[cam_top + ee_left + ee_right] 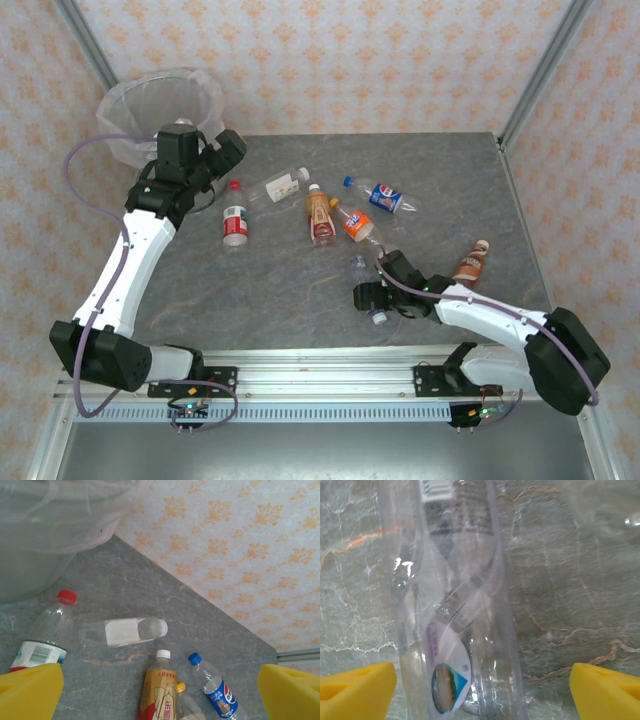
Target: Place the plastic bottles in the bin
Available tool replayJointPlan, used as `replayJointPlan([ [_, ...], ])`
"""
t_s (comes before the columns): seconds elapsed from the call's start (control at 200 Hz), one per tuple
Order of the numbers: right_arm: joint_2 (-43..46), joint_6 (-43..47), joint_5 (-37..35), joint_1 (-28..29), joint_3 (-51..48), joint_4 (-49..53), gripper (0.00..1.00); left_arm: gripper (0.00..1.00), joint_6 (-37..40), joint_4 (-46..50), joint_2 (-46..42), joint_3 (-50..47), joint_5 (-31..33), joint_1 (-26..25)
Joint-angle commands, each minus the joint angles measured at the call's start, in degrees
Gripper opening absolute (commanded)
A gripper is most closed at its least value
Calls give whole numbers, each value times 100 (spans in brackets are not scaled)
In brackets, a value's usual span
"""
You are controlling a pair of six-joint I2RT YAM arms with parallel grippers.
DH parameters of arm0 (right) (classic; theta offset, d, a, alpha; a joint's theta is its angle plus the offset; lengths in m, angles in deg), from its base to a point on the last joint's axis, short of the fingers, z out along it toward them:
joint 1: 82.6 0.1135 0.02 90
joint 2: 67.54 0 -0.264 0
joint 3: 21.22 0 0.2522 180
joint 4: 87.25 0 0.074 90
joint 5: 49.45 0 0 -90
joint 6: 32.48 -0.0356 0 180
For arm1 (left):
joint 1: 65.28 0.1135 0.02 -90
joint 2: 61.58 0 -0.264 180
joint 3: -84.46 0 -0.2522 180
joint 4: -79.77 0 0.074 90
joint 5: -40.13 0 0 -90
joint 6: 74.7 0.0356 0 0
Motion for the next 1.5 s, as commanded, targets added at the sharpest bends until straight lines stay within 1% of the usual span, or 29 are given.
replayJointPlan([
  [0.0,-12,159,-466,198,-60,-168,89,100,-195,-159,-255,-133,140,-90],
  [0.1,-86,151,-625,286,-27,-110,87,100,-244,-341,-256,-285,-126,-113],
  [0.15,-88,86,-673,294,-1,-97,84,100,-252,-399,-219,-348,-279,-130],
  [0.215,-365,-12,-685,300,96,-8,79,100,-194,-506,-150,-446,-549,-134],
  [0.29,-638,-10,-594,319,286,181,77,100,-12,-601,-51,-550,-902,-137],
  [0.375,-910,-20,-721,448,417,300,77,100,190,-642,51,-662,-1223,-157],
  [0.42,-1019,5,-831,561,439,289,75,100,233,-691,57,-757,-1303,-179],
  [0.48,-1122,-5,-987,689,477,291,72,100,291,-777,38,-891,-1376,-223],
  [0.591,-1203,-111,-1080,716,502,272,66,100,456,-712,-7,-990,-1383,-308],
  [0.696,-1146,-86,-1160,716,489,270,65,100,569,-609,-47,-1029,-1376,-345],
  [0.816,-1094,6,-1208,715,509,370,65,100,482,-487,-68,-1021,-1249,-346],
  [0.851,-1072,26,-1217,716,518,385,62,100,483,-555,-83,-1079,-1277,-356],
  [0.941,-991,75,-1208,716,575,434,61,100,403,-778,-130,-1249,-1336,-374],
  [1.011,-930,201,-1099,716,627,457,56,100,403,-703,-116,-1280,-1299,-381],
  [1.126,-775,258,-1074,716,617,426,52,100,379,-510,-66,-1278,-1249,-382],
  [1.171,-716,260,-1076,716,592,351,49,100,346,-508,-48,-1311,-1258,-382],
  [1.221,-648,259,-1085,716,564,246,49,100,296,-551,-33,-1357,-1286,-386],
  [1.291,-567,263,-1081,716,593,150,47,100,207,-699,-10,-1436,-1406,-381],
  [1.391,-466,243,-1022,716,783,123,46,100,131,-973,-13,-1545,-1790,-382],
  [1.496,-333,124,-1043,716,851,-155,45,100,368,-1022,-82,-1606,-1993,-385],
])
